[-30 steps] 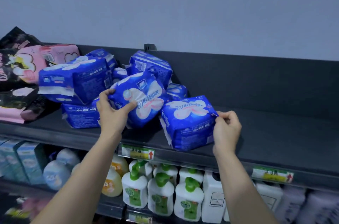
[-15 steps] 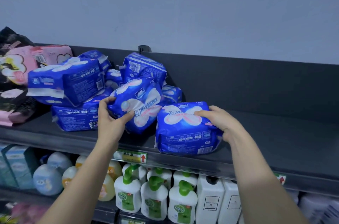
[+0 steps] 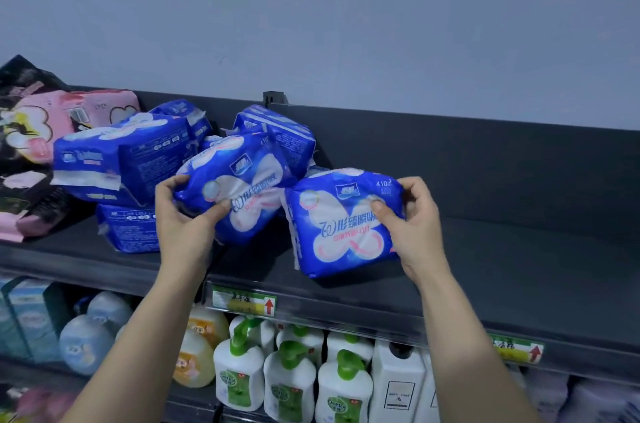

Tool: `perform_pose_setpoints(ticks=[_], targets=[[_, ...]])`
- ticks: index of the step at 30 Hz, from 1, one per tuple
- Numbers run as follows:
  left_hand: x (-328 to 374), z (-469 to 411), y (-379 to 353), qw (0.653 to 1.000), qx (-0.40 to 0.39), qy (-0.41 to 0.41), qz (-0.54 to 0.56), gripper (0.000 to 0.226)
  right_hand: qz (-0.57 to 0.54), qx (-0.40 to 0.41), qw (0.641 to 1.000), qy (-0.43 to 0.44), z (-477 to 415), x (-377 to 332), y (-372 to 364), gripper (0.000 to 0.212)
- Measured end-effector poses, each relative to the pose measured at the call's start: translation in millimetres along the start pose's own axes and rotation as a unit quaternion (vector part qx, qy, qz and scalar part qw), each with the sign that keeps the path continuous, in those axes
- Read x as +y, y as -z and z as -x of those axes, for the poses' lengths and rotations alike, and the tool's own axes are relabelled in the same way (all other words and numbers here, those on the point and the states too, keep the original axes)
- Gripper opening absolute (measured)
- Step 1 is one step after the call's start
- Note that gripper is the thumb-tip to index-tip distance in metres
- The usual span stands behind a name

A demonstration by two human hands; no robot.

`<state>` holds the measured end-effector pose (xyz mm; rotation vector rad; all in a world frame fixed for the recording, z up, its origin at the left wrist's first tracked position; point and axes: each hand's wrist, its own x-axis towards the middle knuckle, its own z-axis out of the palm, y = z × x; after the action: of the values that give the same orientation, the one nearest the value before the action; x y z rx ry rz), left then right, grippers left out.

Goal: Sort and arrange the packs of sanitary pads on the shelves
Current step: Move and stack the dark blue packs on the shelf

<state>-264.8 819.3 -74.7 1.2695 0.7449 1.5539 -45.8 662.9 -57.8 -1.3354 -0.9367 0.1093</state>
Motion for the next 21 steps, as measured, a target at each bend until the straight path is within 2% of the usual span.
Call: perform_pose_setpoints(ticks=[4,7,9,14,17,21], targets=[[6,3,3,0.999,-0.001,0.001,-0.042,0.056,0.045,-0.033,0.998,-0.031,9,22,2,0.027],[13,8,1,0.999,-0.036,0.016,-0.027,0.055,0.072,-0.075,0.994,-0.045,8,19,14,0.04],[13,11,0,0.998,-0.055,0.03,-0.021,0.055,0.08,-0.078,0.992,-0.05,10,15,19,0.039],[8,17,0,0.997,-0.053,0.043,-0.022,0.057,0.154,0.007,0.987,-0.047,18,7,26,0.019],[15,22,-7,0.997,-0.071,0.031,-0.01,0.057,0.2,0.089,0.975,-0.024,28,-5,30,0.032],[25,30,-19,0.995,-0.094,0.014,0.005,0.057,0.199,0.191,0.961,-0.01,44,-18,48,0.035]])
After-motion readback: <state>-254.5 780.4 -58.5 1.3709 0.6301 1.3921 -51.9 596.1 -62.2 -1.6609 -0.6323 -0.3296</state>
